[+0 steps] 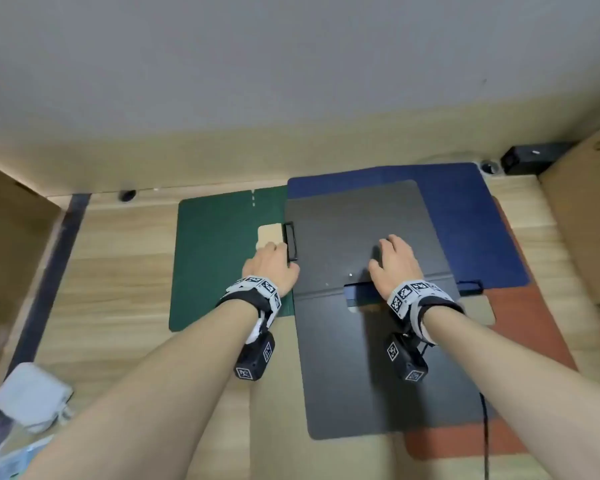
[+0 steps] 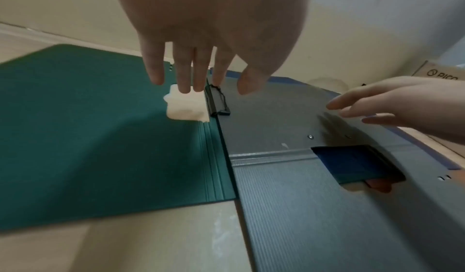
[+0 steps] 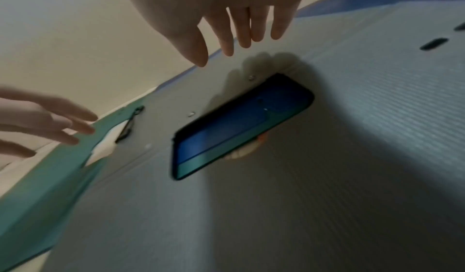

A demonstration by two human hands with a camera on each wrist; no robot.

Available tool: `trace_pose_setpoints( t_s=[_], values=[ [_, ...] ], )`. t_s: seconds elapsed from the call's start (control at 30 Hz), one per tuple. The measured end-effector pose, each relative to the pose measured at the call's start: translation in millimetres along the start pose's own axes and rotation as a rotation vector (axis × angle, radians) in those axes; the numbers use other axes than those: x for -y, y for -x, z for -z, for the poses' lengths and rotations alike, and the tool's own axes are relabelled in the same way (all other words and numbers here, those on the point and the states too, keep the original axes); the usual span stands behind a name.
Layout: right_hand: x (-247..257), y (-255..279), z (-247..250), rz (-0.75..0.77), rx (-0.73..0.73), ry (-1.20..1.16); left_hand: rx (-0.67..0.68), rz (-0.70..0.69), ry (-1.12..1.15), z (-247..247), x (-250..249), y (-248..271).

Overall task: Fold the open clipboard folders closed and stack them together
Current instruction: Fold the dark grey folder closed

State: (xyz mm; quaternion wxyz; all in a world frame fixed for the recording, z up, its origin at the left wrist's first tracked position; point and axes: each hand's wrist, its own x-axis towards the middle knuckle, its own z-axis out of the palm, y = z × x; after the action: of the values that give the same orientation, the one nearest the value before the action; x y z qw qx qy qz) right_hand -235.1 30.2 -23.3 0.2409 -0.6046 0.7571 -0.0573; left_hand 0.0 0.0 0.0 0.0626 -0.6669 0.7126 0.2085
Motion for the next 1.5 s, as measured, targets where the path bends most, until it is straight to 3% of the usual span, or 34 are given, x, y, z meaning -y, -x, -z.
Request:
trace_pose_setpoints(
  t_s=[0.3,0.63,0.87,1.1,1.33,1.5],
  values=[
    [-35.6,-19.4,4.2,-0.181,-0.166,0.082,0.035,0.041,-0.071,-13.2,11.7,-48.4],
    [-59.3,-40.1,20.2,-0.387,-0.172,-0.028,0.069,0.043,-0.216,-17.8,10.0,-79.0],
    [-72.4,-54.4,20.2,-0.4,-0.153,-0.09,0.038,0.02,-0.288,-21.1,0.0,-85.2],
    [-90.6,-61.2,31.2,-0.405,-0.192,-0.167,0.136,-0.006,-0.388,-20.8,-0.4,-88.4],
    [-114.4,-59.1,39.1,-0.407,-0.184,-0.141,0.068,0.085,-0.292,-23.2,-5.4,-84.5],
    [-113.2,-56.7,41.1,-0.413,-0.149,-0.181,-0.012,0.112,-0.059,-14.6,-7.6,-59.7]
  ],
)
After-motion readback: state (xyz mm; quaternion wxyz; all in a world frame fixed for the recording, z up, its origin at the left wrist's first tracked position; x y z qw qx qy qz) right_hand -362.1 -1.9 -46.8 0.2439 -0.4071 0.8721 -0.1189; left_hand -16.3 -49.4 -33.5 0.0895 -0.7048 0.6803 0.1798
